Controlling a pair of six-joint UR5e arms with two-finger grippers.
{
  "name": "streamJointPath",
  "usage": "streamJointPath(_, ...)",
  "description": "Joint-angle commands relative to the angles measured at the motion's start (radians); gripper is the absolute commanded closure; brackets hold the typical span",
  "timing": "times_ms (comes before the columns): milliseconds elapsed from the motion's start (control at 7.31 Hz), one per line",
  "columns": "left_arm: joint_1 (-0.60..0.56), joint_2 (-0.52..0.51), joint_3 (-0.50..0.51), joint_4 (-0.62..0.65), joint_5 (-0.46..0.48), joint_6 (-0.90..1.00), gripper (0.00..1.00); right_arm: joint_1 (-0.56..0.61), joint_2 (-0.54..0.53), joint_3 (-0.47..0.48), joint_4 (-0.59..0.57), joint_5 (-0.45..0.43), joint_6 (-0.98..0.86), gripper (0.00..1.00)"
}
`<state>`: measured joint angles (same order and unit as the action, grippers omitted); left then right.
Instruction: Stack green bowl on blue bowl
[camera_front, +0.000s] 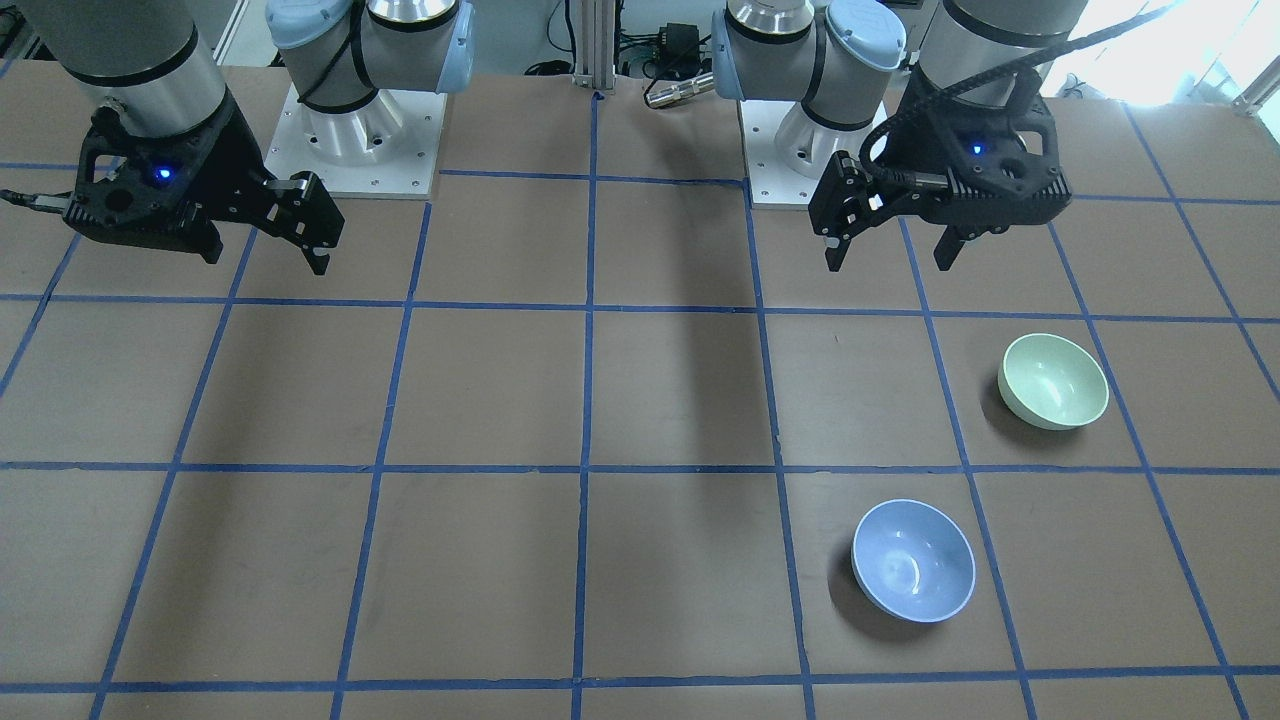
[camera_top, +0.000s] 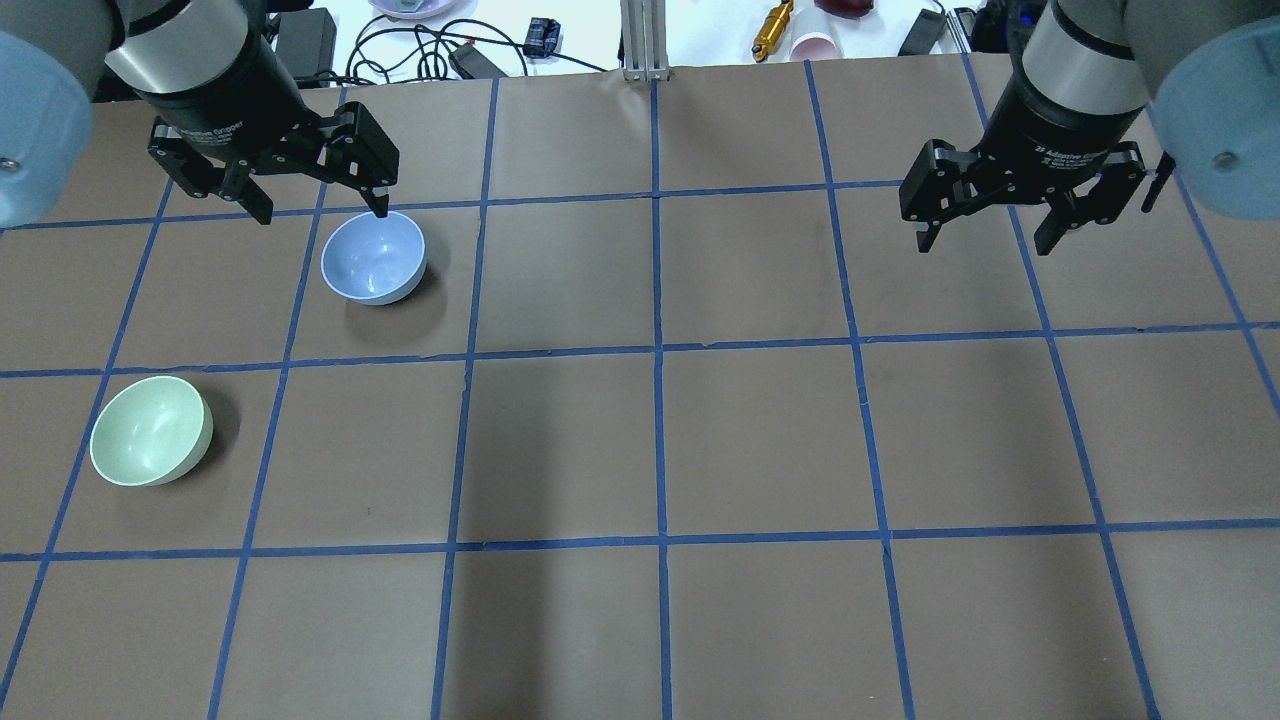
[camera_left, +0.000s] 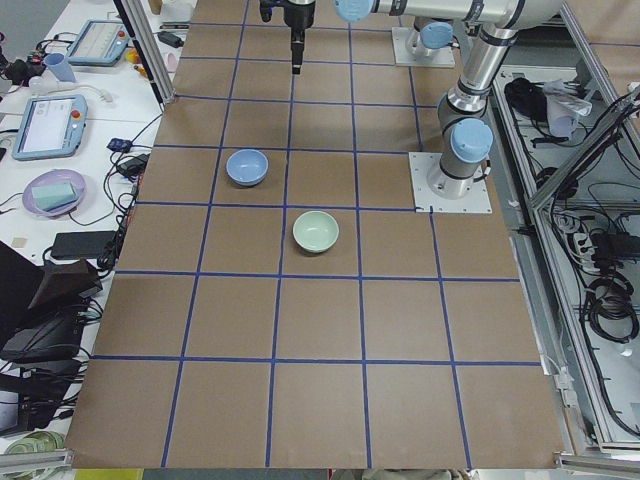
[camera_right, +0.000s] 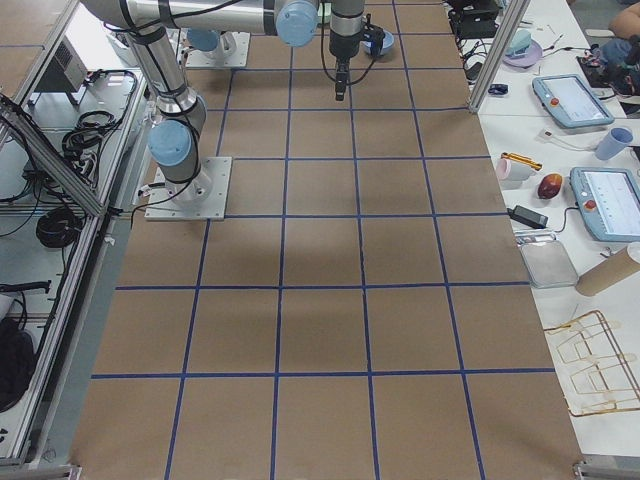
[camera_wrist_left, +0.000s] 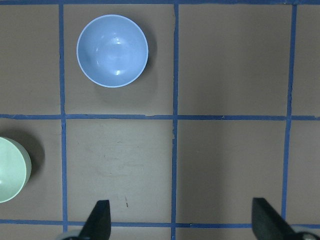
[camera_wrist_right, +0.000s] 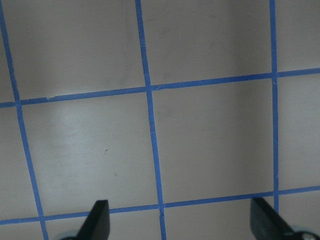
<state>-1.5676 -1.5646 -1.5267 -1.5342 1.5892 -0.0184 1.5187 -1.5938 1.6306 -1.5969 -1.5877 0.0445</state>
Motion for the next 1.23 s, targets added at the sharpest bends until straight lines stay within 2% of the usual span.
streamJointPath(0, 0.000, -0.008, -0.006, 0.000, 0.000, 0.000, 0.00, 0.000, 0.000, 0.000, 0.000, 0.000, 0.000, 0.00)
streamJointPath(1095, 0.021, -0.002, -0.012, -0.017, 0.002, 0.000, 0.00, 0.000, 0.000, 0.000, 0.000, 0.000, 0.000, 0.00)
